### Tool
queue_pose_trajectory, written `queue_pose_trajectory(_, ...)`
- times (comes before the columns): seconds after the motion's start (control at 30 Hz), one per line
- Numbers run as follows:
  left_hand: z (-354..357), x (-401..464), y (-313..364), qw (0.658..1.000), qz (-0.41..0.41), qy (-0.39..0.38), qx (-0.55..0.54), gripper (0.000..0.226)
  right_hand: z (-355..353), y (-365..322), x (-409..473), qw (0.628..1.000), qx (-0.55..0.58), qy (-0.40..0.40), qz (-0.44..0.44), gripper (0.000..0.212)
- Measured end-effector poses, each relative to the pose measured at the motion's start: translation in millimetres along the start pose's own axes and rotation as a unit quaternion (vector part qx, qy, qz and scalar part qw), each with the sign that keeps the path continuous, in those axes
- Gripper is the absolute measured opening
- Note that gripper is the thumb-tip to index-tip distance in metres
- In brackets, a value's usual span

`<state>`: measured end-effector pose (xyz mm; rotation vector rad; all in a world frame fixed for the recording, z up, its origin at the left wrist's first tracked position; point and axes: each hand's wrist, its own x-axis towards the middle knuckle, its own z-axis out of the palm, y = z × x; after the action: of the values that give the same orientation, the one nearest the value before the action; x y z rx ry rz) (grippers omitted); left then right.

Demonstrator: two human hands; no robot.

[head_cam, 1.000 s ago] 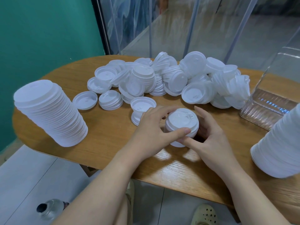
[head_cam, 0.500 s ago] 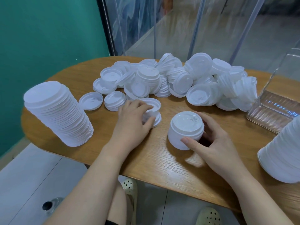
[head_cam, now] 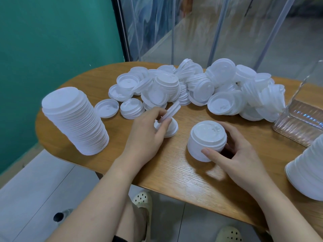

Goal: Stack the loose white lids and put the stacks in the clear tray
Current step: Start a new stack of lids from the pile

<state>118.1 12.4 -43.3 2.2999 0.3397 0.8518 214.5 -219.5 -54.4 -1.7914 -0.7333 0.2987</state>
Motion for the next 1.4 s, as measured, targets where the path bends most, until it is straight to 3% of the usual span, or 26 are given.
queue_pose_trajectory(0.2,-7,-10,6,0.978,-0.094,0.054,-0.178,0.017,0,-1,0,1.000,0.001,0.001,0.003,0.078)
queue_pose_trajectory(0.33,-8,-5,-3,0.958,-0.171,0.072,-0.219,0.023,0,-3,0,1.000,-0.013,0.003,0.003,0.077)
queue_pose_trajectory(0.5,-6,0,-15,0.976,-0.189,0.063,-0.091,0.018,1,-4,1,1.000,-0.014,0.003,0.007,0.074)
queue_pose_trajectory(0.67,-2,0,-19,0.979,-0.202,0.009,-0.030,0.014,0,-5,-1,1.000,-0.022,0.003,0.010,0.077)
queue_pose_trajectory(0.8,6,0,-24,0.978,-0.203,-0.023,0.038,0.055,0,-5,0,1.000,-0.028,0.005,0.009,0.078)
queue_pose_trajectory(0.93,11,4,-20,0.973,-0.204,-0.026,0.101,0.073,1,-4,0,1.000,-0.023,0.005,0.006,0.075)
queue_pose_trajectory(1.23,18,8,-18,0.970,-0.217,-0.025,0.102,0.062,1,-3,0,1.000,-0.012,0.000,-0.002,0.075)
queue_pose_trajectory(1.33,16,8,-14,0.977,-0.203,0.011,0.061,0.048,0,-2,0,1.000,-0.006,-0.002,-0.002,0.076)
queue_pose_trajectory(1.4,14,7,-10,0.980,-0.189,0.030,0.060,0.054,0,1,1,1.000,-0.009,-0.003,-0.005,0.078)
